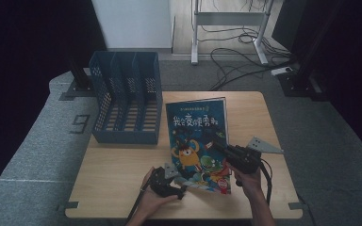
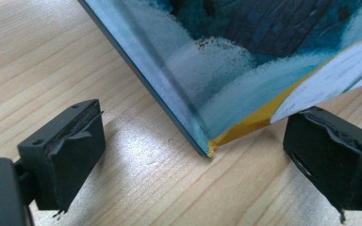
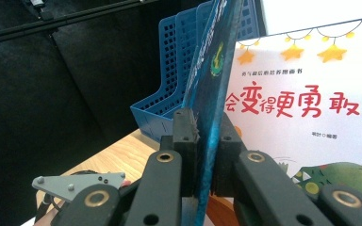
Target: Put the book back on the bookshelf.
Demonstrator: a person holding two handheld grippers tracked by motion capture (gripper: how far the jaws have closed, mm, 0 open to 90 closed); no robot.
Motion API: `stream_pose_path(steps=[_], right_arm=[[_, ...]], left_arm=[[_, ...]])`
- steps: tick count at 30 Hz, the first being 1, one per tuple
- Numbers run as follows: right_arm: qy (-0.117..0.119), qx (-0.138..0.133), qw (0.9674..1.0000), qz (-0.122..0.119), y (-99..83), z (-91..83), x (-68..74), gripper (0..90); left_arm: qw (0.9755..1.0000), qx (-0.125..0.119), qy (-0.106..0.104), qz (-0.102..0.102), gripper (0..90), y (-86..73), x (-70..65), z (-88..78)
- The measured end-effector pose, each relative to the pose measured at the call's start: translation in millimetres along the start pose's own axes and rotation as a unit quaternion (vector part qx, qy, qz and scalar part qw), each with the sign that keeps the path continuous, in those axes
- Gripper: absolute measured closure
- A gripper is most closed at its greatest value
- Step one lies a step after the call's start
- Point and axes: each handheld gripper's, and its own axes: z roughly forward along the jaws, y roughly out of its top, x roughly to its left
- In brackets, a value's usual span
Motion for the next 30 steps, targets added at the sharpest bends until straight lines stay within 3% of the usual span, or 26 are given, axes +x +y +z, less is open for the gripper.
stream_pose_path(steps=[8,30], right_arm=[[0.023,-0.003,0.9996,-0.017,1.5,0.9,7.9,84.2],[0.027,-0.002,0.9995,-0.019,1.0,0.5,6.1,84.3]], left_arm=[[1.0,-0.003,0.004,-0.006,6.1,1.4,3.3,1.8],[1.0,-0.004,0.005,-0.005,6.1,1.4,3.9,2.0]])
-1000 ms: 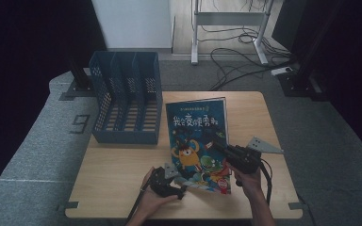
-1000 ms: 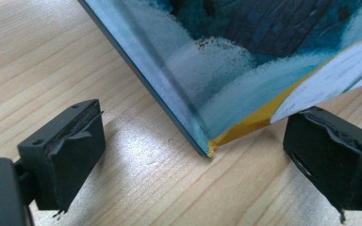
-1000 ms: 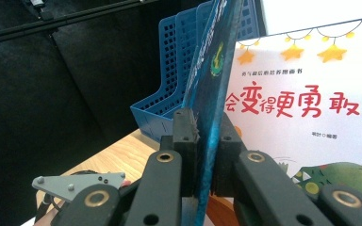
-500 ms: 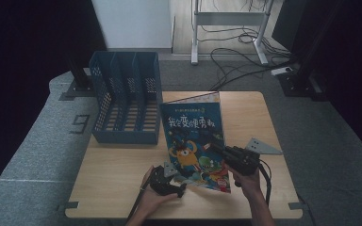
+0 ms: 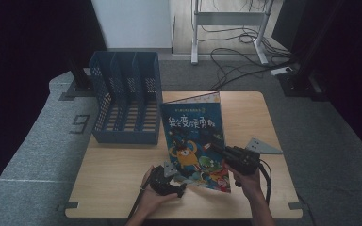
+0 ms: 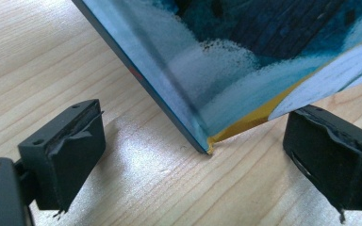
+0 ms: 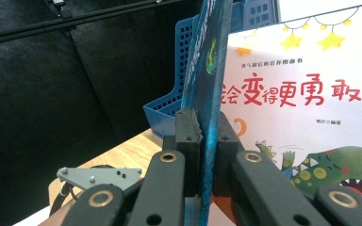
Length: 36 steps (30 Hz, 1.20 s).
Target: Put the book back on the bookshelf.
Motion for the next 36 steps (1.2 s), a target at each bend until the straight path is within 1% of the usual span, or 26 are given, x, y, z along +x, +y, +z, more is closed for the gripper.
stream_pose_path(steps=[3,6,7,13,16,20,32,36], right_arm=[[-0.001,0.0,1.0,-0.006,0.4,0.2,2.0,84.3],[0.002,-0.001,1.0,-0.009,0.3,0.2,3.0,84.4],[0.005,-0.002,0.9999,-0.013,0.4,0.3,4.2,84.5],[0.008,0.0,0.9998,-0.019,0.8,1.4,7.5,84.9],[0.012,0.0,0.9997,-0.019,0.6,2.1,8.1,85.2],[0.011,0.001,0.9998,-0.019,0.0,2.4,7.5,85.2],[0.012,-0.001,0.9998,-0.015,-0.8,2.4,5.4,85.3],[0.009,0.0,0.9997,-0.021,-0.6,2.5,7.6,85.2]], left_arm=[[1.0,0.0,0.0,0.0,6.0,0.2,0.5,0.1],[1.0,0.0,0.002,-0.001,6.1,0.6,1.0,0.5],[1.0,0.0,0.002,-0.002,6.0,0.7,1.4,0.6],[0.9999,0.0,0.009,-0.007,6.1,1.4,3.6,1.0],[0.9999,0.0,0.01,-0.009,6.1,1.6,5.0,1.2],[0.9998,0.0,0.014,-0.014,6.1,1.9,6.5,1.5],[0.9998,-0.001,0.014,-0.015,6.1,2.0,6.9,1.7],[0.9997,-0.001,0.017,-0.018,6.1,3.2,8.5,2.6]])
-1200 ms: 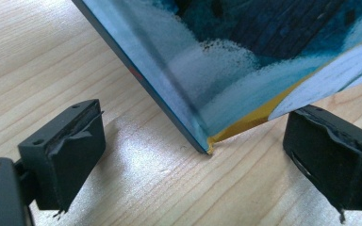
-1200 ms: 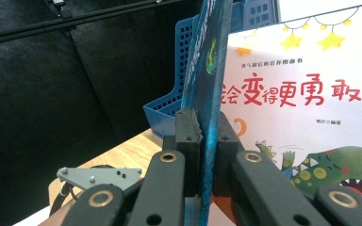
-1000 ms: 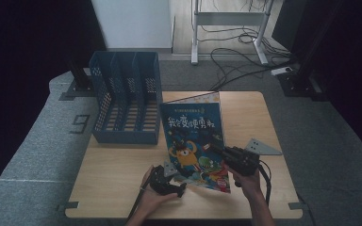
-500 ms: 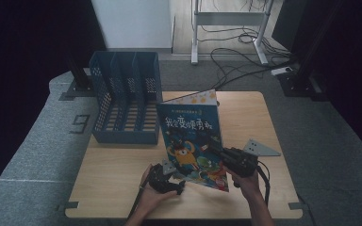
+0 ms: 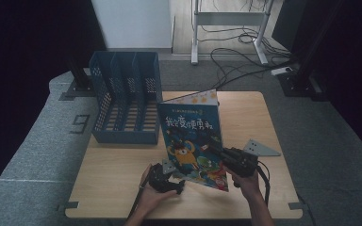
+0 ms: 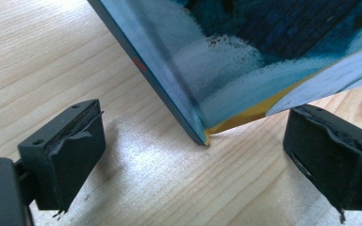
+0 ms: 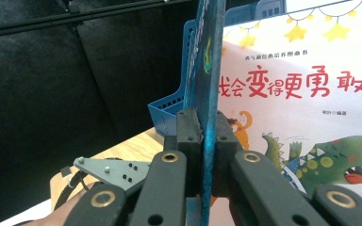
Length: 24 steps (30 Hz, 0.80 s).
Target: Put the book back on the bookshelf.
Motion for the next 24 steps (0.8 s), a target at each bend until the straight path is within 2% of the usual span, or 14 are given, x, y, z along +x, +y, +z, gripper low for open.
stream_pose_path(steps=[9,14,24], right_arm=[[0.007,-0.001,0.9999,-0.008,0.1,1.9,3.3,85.9],[0.008,0.0,1.0,-0.003,-0.7,1.3,-0.2,85.9],[0.009,0.005,0.9999,-0.008,-1.3,-0.6,-3.3,85.4]], left_arm=[[0.9999,0.0,0.006,-0.008,6.1,3.6,3.7,3.1],[0.9999,0.0,0.008,-0.009,6.2,3.7,4.0,3.2],[1.0,-0.001,0.005,-0.006,6.8,3.3,3.7,2.8]])
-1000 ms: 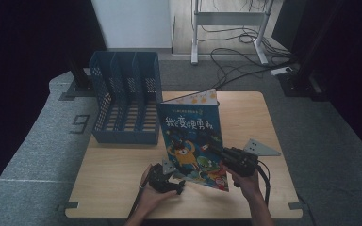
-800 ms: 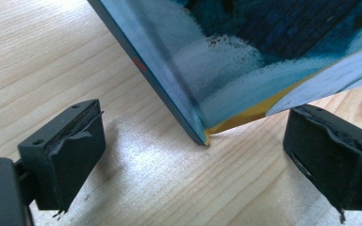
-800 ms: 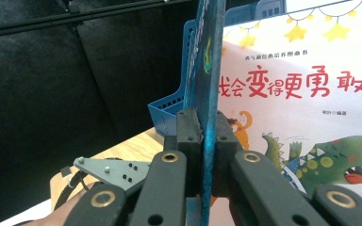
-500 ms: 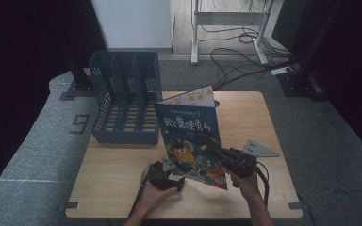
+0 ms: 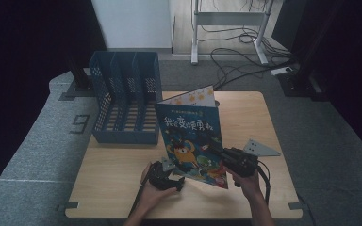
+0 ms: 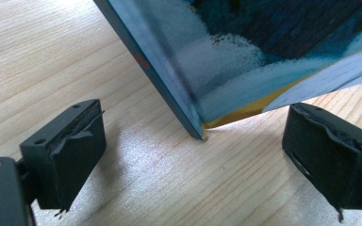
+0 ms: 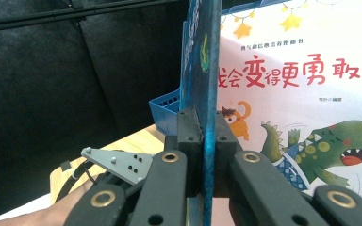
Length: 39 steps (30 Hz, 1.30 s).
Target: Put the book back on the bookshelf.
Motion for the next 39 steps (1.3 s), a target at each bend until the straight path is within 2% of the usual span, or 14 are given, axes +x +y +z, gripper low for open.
stream_pose_path(steps=[7,11,17,25,27,31,33,39], right_arm=[[0.002,0.006,1.0,-0.004,0.4,-1.3,-0.5,85.4],[0.0,0.01,0.9999,-0.006,0.3,-2.1,-1.5,85.1],[0.003,0.014,0.9999,-0.007,0.1,-3.7,-2.9,85.0],[0.002,0.014,0.9999,-0.005,-1.0,-5.3,-4.6,84.5],[0.003,0.015,0.9999,-0.005,-1.5,-6.2,-4.3,84.6],[0.006,0.017,0.9998,-0.005,-2.5,-8.2,-4.2,84.6],[0.007,0.017,0.9998,-0.005,-3.3,-9.3,-4.8,84.6],[0.012,0.018,0.9998,0.0,-5.6,-12.3,-7.8,84.6]], left_arm=[[1.0,-0.001,-0.005,0.005,9.5,-0.5,-0.7,-1.2],[0.9999,0.0,-0.008,0.012,14.0,-0.2,-1.1,-3.0],[0.9999,-0.003,-0.01,0.003,15.5,0.5,2.8,-7.3],[0.9986,-0.045,-0.014,-0.022,15.5,5.2,13.3,-22.6],[0.9984,-0.053,-0.008,-0.019,15.5,7.3,14.1,-25.0],[0.9975,-0.068,-0.011,-0.019,15.6,11.8,16.3,-29.2],[0.9968,-0.075,-0.02,-0.02,15.6,15.5,16.6,-31.6],[0.995,-0.093,-0.03,-0.018,15.6,30.2,19.3,-38.6]])
